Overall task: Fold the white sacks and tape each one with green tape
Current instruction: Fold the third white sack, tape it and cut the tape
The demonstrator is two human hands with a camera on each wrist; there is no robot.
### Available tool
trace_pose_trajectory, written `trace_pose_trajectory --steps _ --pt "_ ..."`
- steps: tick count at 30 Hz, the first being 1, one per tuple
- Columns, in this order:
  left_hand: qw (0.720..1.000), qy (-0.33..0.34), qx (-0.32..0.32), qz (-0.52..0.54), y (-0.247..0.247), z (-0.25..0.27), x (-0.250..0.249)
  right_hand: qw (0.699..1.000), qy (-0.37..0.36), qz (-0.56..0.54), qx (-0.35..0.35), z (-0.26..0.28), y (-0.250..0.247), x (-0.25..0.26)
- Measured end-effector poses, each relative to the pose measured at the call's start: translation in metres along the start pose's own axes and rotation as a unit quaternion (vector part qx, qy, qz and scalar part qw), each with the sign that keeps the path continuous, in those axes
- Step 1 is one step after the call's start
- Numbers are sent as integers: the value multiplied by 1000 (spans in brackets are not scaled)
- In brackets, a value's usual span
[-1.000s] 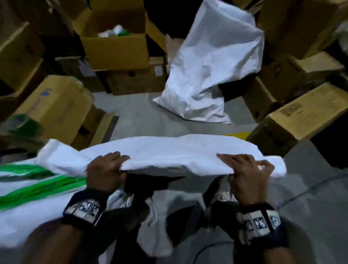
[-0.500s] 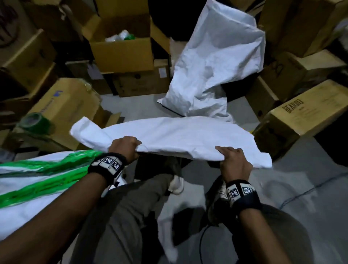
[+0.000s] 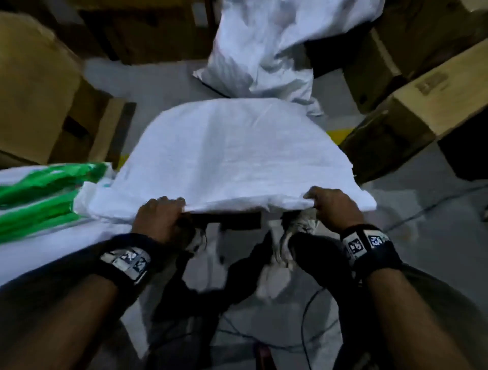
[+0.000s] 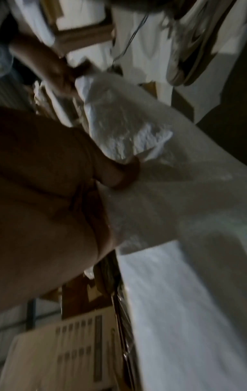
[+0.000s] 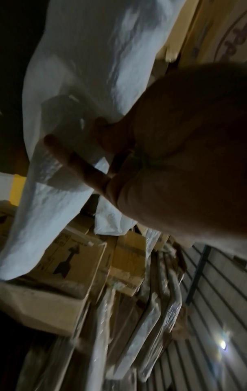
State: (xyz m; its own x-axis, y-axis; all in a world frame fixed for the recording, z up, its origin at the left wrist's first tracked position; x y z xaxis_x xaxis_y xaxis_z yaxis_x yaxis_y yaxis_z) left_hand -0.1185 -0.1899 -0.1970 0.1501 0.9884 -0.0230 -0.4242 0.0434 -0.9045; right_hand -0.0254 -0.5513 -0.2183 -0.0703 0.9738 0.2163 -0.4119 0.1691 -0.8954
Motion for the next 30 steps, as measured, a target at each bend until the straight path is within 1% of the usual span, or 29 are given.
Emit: trace_pose_trajectory --steps 1,2,3,4,6,8,10,11,14,15,17,18,19,20,21,22,23,24,25,26,27,28,29,30 --pt "1000 -4 8 5 -3 -3 2 1000 -5 3 17 0 0 -6" --pt "1000 10 -1 11 -7 -10 6 1000 -11 -6 24 -2 -1 -12" --pt "999 23 -18 34 -14 -18 8 999 -17 -18 30 -4 -4 -17" --pt "997 38 -32 67 -19 -27 11 998 -38 -26 30 -7 -8 -22" --pt "991 58 -47 111 -27 -42 19 995 -89 -38 13 -17 -20 -27" --pt "990 65 -57 108 -31 -52 26 992 -108 -70 -8 -34 -37 -29" --pt "988 72 -44 126 -33 -60 26 993 -84 -75 -16 -50 -47 -34" --pt "986 67 -25 151 -31 -64 26 996 -61 -72 -7 -58 -50 -35" --pt "974 32 32 221 -13 -78 25 997 31 -40 52 -78 -44 -35" --pt "974 21 49 219 -6 -81 27 995 55 -29 72 -82 -40 -32" --pt "979 3 82 185 5 -88 33 991 70 -20 110 -90 -26 -30" --pt "983 -3 89 159 9 -90 36 990 73 -14 116 -93 -19 -32" --pt "987 -9 88 131 10 -92 39 992 77 -2 104 -95 -15 -34" --pt "991 -13 79 104 10 -94 41 995 79 10 63 -93 -15 -35" --pt "994 -16 67 80 8 -95 41 994 104 20 0 -91 -18 -38" --pt "996 -19 54 67 6 -96 40 986 143 12 -84 -88 -23 -42" --pt "997 -21 45 62 3 -97 39 965 206 -38 -158 -77 -30 -44" --pt "997 -23 39 61 2 -97 38 926 287 -118 -216 -68 -30 -53" --pt "997 -25 39 60 -1 -98 37 873 375 -223 -220 -57 -21 -60" --pt "997 -26 43 61 -3 -98 38 808 446 -346 -168 -50 -2 -63" --pt "996 -28 51 62 -3 -98 38 733 471 -484 -81 -45 19 -54" --pt "996 -31 58 64 -3 -98 40 651 452 -610 -3 -46 37 -41" --pt "995 -32 65 67 -2 -97 42 579 415 -700 57 -44 43 -24" --pt "995 -29 68 73 -1 -96 43 533 382 -750 88 -44 42 -12"
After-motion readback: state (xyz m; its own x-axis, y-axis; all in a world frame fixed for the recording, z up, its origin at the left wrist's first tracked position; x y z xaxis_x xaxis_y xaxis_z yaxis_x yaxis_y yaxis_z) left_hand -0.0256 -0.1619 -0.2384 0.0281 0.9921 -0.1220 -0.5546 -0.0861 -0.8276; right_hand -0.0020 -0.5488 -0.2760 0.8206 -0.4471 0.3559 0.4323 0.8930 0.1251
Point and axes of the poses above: each hand's wrist, its own z-axis away from the middle knuckle, its own y-axis out of the palm, x = y × z, the point moved 6 cm from there along -z, towards the middle knuckle, and after that the axes turned 7 degrees about y, right-handed, at the moved point
